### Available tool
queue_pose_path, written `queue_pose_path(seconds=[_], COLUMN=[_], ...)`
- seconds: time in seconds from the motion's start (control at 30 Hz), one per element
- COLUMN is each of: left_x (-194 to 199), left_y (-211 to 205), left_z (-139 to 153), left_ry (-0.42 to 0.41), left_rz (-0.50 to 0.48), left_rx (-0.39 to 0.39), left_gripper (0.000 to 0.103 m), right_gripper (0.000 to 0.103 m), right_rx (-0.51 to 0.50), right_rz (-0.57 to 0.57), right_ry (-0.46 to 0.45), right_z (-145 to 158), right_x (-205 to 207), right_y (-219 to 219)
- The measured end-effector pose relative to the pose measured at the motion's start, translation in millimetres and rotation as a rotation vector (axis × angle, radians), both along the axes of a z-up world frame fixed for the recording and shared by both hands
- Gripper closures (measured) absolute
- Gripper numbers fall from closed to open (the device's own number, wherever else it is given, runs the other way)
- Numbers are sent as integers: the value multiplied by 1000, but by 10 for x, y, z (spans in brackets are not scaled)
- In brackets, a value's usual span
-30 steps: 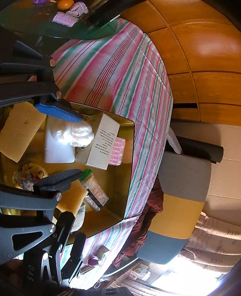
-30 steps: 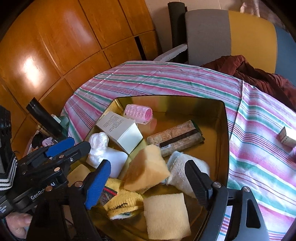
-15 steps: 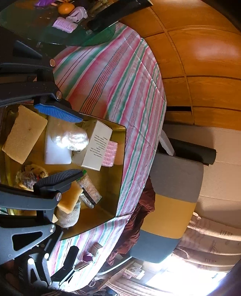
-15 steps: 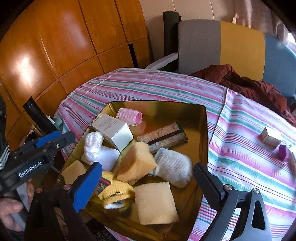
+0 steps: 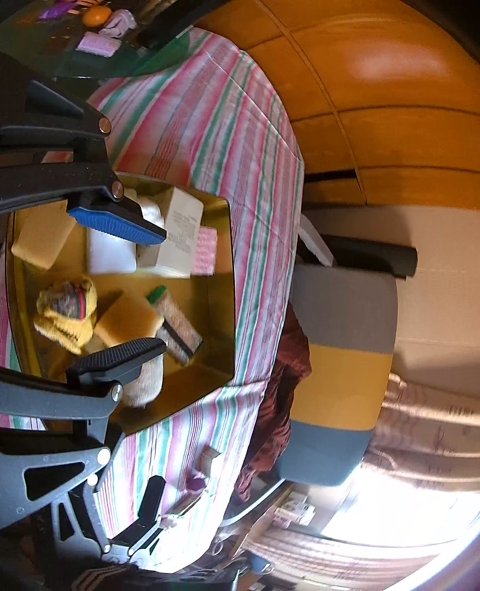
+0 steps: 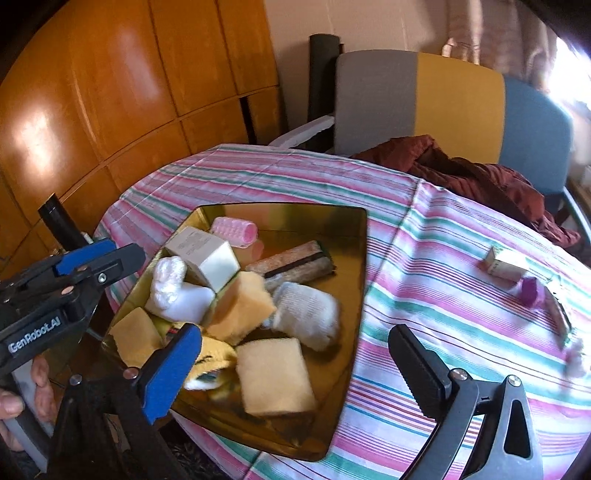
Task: Organize objects
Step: 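Move both tools away from the tray toward the remaining items on the cloth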
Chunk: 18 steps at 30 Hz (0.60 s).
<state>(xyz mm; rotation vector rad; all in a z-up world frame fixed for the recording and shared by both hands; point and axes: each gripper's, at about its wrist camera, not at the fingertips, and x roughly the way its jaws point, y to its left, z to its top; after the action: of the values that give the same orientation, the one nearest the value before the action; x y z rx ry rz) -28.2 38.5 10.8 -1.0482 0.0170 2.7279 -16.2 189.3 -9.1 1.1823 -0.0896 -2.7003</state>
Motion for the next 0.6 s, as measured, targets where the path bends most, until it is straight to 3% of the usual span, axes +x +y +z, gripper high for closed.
queue_pose_path(seconds=[0.6], left_x=[32], left_y=[834], left_z=[89], left_ry=[15], left_rz=[-223], left_rx=[-68], left_gripper=[50], right_gripper=[1], right_rx=[26], right_rz=[-308], right_ry=[-18], right_z=[-14], right_x=[253], right_y=[1296])
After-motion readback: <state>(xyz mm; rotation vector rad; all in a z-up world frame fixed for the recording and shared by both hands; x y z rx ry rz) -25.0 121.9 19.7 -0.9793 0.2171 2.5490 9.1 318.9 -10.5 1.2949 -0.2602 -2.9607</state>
